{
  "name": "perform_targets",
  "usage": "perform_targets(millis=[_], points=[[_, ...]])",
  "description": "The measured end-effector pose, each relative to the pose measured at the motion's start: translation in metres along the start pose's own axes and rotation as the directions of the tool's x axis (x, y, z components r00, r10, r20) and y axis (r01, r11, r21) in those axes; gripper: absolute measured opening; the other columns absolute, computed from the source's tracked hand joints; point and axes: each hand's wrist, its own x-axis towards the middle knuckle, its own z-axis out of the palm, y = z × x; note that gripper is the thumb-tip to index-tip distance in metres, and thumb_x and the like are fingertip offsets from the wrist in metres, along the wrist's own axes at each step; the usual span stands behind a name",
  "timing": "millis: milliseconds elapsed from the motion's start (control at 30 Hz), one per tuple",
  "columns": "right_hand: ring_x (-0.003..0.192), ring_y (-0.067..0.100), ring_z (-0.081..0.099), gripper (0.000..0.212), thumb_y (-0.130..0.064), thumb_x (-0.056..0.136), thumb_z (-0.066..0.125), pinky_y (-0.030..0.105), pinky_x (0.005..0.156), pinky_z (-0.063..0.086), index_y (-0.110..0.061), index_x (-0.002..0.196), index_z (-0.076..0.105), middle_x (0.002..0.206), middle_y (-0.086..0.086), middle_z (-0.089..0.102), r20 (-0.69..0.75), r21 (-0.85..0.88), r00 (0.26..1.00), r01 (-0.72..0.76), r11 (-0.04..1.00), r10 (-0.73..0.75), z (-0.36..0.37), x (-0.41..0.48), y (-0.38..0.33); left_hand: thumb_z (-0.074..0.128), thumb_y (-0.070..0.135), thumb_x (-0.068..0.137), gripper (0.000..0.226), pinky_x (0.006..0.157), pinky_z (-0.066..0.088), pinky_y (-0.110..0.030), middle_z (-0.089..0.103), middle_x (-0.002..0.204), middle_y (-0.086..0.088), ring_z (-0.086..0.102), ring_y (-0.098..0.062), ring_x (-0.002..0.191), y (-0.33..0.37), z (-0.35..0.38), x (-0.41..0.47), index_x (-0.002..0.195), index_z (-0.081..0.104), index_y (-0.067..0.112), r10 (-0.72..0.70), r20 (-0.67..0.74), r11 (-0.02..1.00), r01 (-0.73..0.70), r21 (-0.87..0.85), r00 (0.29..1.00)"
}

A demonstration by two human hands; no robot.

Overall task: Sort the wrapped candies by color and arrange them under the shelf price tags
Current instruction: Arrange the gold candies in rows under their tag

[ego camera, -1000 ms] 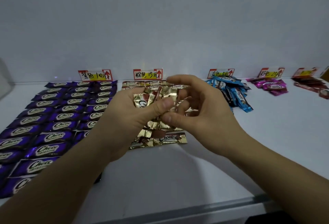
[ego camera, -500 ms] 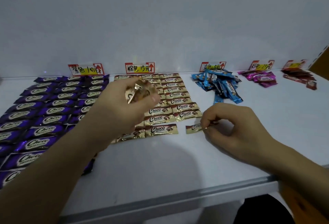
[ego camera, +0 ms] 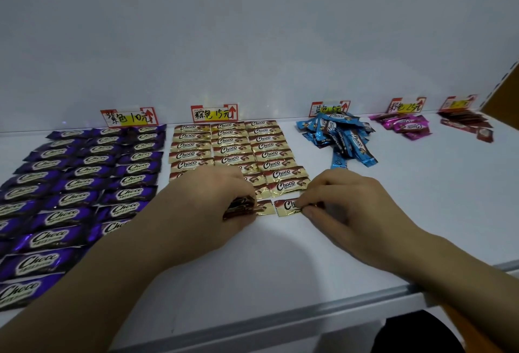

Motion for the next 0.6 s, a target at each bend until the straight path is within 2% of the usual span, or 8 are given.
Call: perform_targets(millis=[367,467,533,567,600], points=[[0.094,0.008,0.060,0.024,-0.035,0.093,0.061,0.035,0.073,0.055,-0.029,0.109,0.077,0.104,-0.015,0.067,0.005,-0.034,1.000,0.000,0.999,0.000,0.001,0.002,-0.001,0.054,0.051,0.084,0.028,0.078,0.053,-0.031,0.061,0.096,0.020,0.057,-0.004,0.091,0.000,0.000,0.000,0.100,0.073,0.037,-0.017,0.021,1.000,0.017,-0.011,1.000],[0.097,0.006,0.059,0.023,-0.034,0.094,0.063,0.034,0.075,0.055,-0.028,0.111,0.076,0.106,-0.014,0.067,-0.005,-0.035,1.000,0.005,0.999,-0.005,0.002,0.001,0.000,0.061,0.051,0.083,0.024,0.076,0.054,-0.031,0.062,0.093,0.019,0.059,-0.003,0.088,0.001,-0.001,-0.002,0.097,0.072,0.036,-0.001,-0.009,1.000,0.001,-0.022,1.000],[0.098,0.006,0.059,0.021,-0.032,0.095,0.064,0.029,0.077,0.052,-0.024,0.111,0.075,0.107,-0.013,0.066,-0.067,-0.015,0.998,0.018,1.000,-0.019,0.001,0.001,-0.003,0.072,0.049,0.082,0.018,0.072,0.052,-0.021,0.066,0.088,0.018,0.062,-0.003,0.085,0.006,-0.007,-0.003,0.095,0.070,0.036,-0.091,-0.131,0.982,0.067,-0.176,0.987],[0.097,0.006,0.060,0.019,-0.030,0.095,0.064,0.025,0.076,0.050,-0.022,0.109,0.075,0.105,-0.012,0.066,-0.130,0.009,0.991,0.030,1.000,-0.029,-0.002,0.001,-0.006,0.077,0.041,0.081,0.017,0.068,0.052,-0.018,0.068,0.087,0.018,0.065,-0.002,0.082,0.010,-0.012,-0.003,0.095,0.068,0.036,-0.186,-0.161,0.937,0.125,-0.326,0.969],[0.094,0.007,0.061,0.017,-0.027,0.095,0.064,0.022,0.075,0.048,-0.020,0.107,0.074,0.102,-0.011,0.067,-0.197,0.050,0.980,0.037,0.998,-0.027,-0.005,0.003,-0.010,0.080,0.029,0.080,0.023,0.062,0.051,-0.018,0.069,0.086,0.014,0.066,-0.004,0.074,0.012,-0.015,-0.003,0.097,0.067,0.036,-0.287,-0.127,0.845,0.189,-0.501,0.949]])
